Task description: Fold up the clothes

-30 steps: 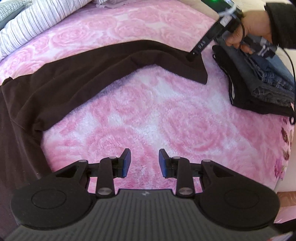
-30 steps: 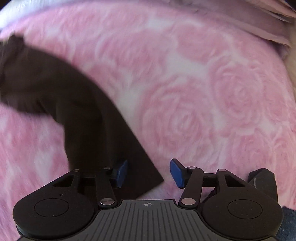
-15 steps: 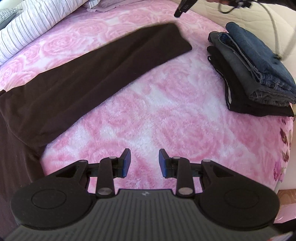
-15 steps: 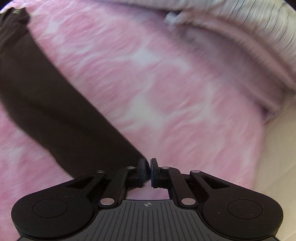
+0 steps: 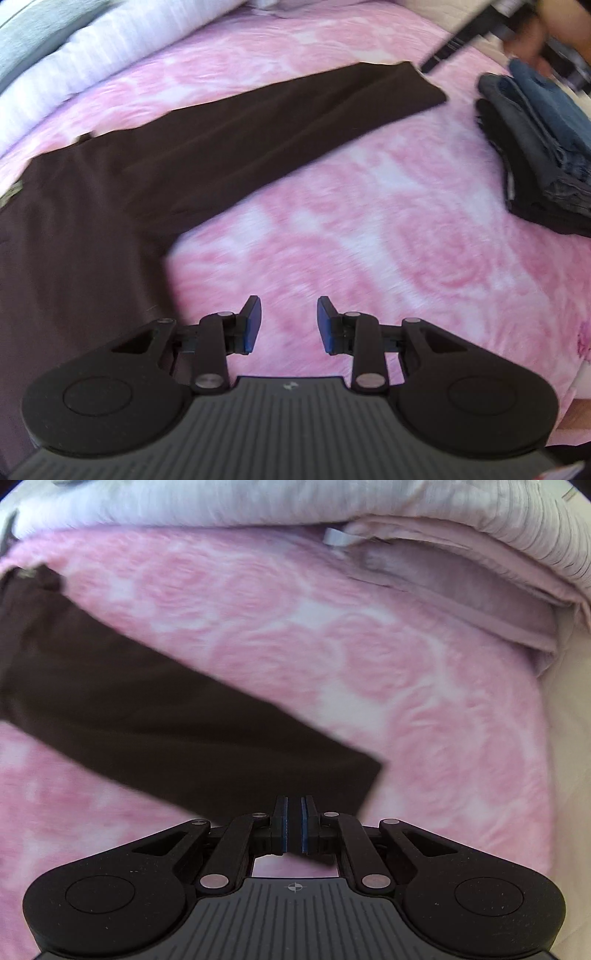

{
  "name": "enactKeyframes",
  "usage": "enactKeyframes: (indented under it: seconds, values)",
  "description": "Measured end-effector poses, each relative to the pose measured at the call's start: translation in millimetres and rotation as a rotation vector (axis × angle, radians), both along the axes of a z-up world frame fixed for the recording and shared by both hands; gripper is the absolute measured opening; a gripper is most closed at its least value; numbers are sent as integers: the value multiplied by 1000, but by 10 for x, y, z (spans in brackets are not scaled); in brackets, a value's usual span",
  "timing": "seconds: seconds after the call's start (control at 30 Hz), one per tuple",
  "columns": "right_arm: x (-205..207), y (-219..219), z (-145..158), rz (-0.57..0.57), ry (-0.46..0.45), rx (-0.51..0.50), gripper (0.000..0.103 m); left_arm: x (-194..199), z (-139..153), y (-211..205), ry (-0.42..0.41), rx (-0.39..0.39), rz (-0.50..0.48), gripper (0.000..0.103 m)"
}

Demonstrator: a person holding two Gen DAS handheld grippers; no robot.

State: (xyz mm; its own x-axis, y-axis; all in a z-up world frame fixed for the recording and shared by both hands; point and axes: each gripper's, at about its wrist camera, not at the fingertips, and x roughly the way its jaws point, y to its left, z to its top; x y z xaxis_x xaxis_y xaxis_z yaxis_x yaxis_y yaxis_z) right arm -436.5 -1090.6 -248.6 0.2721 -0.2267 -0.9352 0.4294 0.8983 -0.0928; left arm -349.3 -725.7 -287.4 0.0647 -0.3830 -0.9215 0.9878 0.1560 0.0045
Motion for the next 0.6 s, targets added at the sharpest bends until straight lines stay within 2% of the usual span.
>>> enactKeyframes:
  seconds: [0.17, 0.3, 0.43, 0.5, 0.53, 0.6]
  values:
    - [-35, 652, -5, -43, -89, 187, 4, 283, 197, 404, -37, 3, 86, 29]
    - [7, 1244, 66, -5, -128, 172, 4, 452, 374, 821, -60, -16, 136, 29]
    - [176, 1823, 183, 11, -143, 90, 5, 653, 498, 1298, -83, -32, 178, 30]
    - [308, 2061, 231, 8, -144, 59, 35, 815, 530, 1582, -90, -39, 199, 30]
    - [394, 2176, 245, 10, -144, 43, 57, 897, 545, 1723, -94, -43, 209, 31]
    - [591, 2391, 252, 15, -142, 15, 58, 1113, 536, 1995, -96, -58, 208, 31]
